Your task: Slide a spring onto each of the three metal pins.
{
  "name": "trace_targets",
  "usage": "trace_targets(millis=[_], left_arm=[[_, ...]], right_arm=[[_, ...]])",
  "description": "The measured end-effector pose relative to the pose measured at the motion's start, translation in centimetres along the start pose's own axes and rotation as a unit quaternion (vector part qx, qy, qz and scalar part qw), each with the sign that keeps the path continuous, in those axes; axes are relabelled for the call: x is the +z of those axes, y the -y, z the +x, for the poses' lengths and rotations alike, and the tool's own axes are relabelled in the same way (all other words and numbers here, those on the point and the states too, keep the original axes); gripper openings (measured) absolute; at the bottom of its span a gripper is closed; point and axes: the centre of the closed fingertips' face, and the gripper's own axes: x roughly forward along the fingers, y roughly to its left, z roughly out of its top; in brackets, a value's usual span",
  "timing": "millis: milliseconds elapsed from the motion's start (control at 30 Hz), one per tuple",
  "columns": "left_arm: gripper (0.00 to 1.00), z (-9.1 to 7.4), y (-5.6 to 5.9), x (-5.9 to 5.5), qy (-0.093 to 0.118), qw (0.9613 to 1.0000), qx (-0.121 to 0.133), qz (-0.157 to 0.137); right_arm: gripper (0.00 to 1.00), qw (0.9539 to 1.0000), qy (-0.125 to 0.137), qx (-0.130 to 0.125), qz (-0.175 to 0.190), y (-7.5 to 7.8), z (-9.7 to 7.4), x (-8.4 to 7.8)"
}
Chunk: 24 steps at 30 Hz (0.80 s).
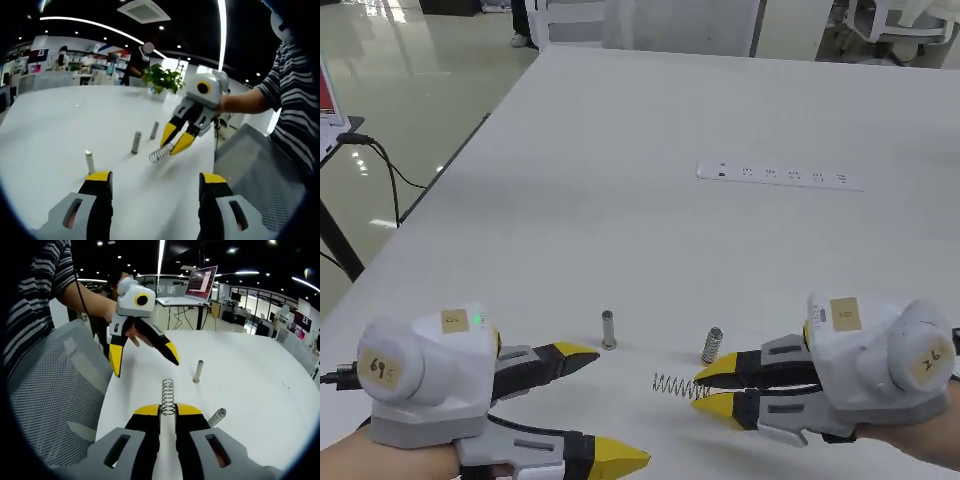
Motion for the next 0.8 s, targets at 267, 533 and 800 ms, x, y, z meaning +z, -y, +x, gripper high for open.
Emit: trace_targets(millis=[267, 533, 800], left_arm=[[0.5, 1.5, 0.9, 1.0, -0.001, 0.9992, -0.035, 0.018], [0.32, 3.3, 1.7, 1.8, 0.001, 0.9975, -0.064, 0.031], [0.17, 4.4, 2.6, 2.0, 0.002, 0.9954, -0.088, 0.038]], right_arm=[[0.08, 0.9997, -0.005, 0.013, -0.021, -0.3, -0.7, -0.1], [0.08, 0.9994, -0.006, 0.018, -0.03, -0.6, -1.4, 0.0], [0.08, 0.9994, -0.005, 0.021, -0.026, -0.8, -1.6, 0.0]])
